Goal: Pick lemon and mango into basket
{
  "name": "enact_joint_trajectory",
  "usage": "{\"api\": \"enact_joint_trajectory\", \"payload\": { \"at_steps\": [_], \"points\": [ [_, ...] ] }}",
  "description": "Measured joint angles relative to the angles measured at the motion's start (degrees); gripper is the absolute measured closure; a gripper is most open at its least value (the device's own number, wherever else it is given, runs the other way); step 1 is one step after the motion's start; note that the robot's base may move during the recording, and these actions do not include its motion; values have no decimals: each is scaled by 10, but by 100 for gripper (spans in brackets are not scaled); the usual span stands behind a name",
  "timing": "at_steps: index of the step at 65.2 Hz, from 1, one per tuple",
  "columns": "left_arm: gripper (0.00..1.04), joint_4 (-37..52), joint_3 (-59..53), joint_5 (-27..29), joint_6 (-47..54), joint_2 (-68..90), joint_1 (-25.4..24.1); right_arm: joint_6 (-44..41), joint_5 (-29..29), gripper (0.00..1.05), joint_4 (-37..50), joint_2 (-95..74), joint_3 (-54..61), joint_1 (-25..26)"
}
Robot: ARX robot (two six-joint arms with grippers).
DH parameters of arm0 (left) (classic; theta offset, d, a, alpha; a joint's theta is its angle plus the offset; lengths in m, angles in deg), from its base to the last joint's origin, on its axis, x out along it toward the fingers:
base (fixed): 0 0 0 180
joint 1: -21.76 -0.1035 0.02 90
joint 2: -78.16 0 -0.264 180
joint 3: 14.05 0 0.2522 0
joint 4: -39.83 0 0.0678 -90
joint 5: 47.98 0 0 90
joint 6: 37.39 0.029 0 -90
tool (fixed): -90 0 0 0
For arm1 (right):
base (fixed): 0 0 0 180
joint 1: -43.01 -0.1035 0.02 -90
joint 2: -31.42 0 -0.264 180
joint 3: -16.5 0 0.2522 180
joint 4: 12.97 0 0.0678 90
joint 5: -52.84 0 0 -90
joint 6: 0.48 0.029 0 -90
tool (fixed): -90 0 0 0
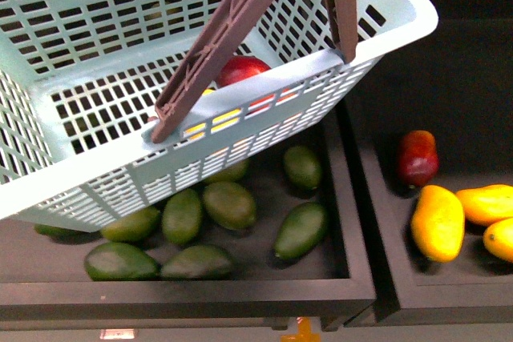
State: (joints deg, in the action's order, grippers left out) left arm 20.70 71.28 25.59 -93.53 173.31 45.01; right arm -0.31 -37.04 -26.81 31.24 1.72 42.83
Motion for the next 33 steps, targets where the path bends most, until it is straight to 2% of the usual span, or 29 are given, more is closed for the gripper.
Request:
{"api": "enact_joint_trajectory", "payload": {
  "at_steps": [33],
  "points": [
    [91,0,0,-3,-2,0,0,0,0,9,0,0,0,0]
  ]
}}
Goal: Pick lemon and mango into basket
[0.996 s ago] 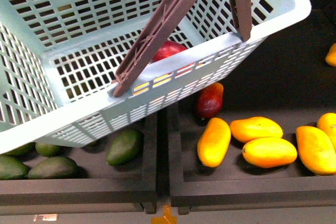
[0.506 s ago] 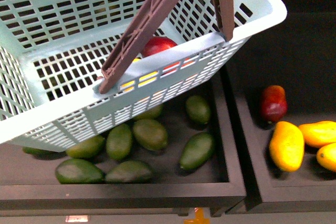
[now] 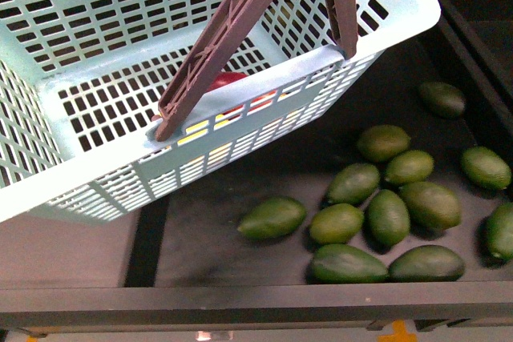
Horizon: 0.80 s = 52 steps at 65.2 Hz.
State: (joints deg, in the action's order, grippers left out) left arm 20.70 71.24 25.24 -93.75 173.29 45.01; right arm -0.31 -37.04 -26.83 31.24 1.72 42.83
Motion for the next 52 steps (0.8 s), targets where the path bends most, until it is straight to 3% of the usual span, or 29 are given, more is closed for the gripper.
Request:
{"api": "enact_joint_trajectory", "payload": {
  "at_steps": [42,45,48,52],
  "points": [
    [91,0,0,10,9,0,-8,0,-4,9,0,0,0,2],
    [91,-49,15,109,24,2,5,0,-3,9,0,0,0,1],
    [91,-96,29,244,49,7,18,0,-2,9,0,0,0,2],
    [91,-98,40,383,123,18,21,0,-2,9,0,0,0,1]
  ]
}}
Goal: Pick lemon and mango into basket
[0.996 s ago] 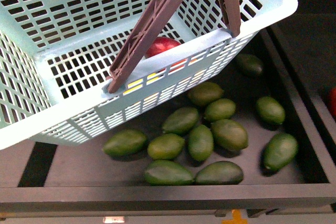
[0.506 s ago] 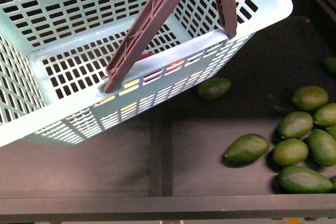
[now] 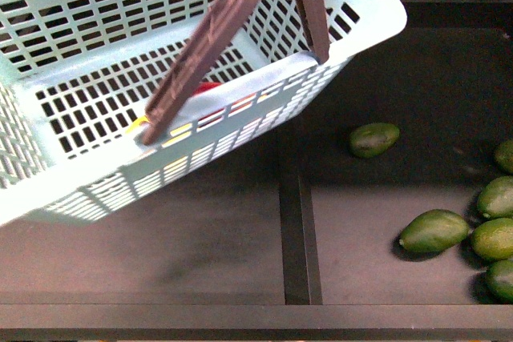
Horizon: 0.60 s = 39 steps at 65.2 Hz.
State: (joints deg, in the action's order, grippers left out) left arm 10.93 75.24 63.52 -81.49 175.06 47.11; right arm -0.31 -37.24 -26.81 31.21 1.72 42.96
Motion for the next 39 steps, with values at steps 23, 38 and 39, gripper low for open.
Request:
{"api": "enact_joint_trajectory", "payload": {
  "at_steps": [23,38,39],
  "points": [
    [91,-7,181,97,221,147,-135,0,0,9,0,0,0,0],
    [91,-18,409,-66,18,324,-184,0,1,9,0,-1,0,0],
    [91,-19,418,-69,10,333,-185,0,1,9,0,-1,0,0]
  ]
}}
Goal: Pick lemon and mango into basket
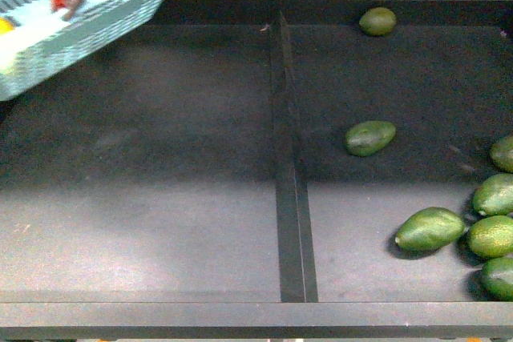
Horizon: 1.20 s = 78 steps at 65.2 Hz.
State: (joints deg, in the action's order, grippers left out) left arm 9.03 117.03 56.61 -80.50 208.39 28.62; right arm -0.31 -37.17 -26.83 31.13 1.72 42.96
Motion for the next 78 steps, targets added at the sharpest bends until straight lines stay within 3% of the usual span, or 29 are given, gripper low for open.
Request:
{"api": "enact_joint_trajectory", "payload": {
  "at_steps": [11,20,37,50,65,78],
  "points": [
    [91,-34,153,-58,-165,142,-7,0,0,9,0,1,0,0],
    [91,-55,207,-44,-237,199,-11,0,0,9,0,1,0,0],
    [91,-2,-18,-34,-362,92,-35,0,0,9,0,1,0,0],
    [91,28,-106,-45,-402,49,-37,0,0,9,0,1,0,0],
    [49,80,-172,-38,-406,15,-38,0,0,9,0,1,0,0],
    [10,91,-244,5,-404,-75,-37,0,0,9,0,1,0,0]
  ]
}}
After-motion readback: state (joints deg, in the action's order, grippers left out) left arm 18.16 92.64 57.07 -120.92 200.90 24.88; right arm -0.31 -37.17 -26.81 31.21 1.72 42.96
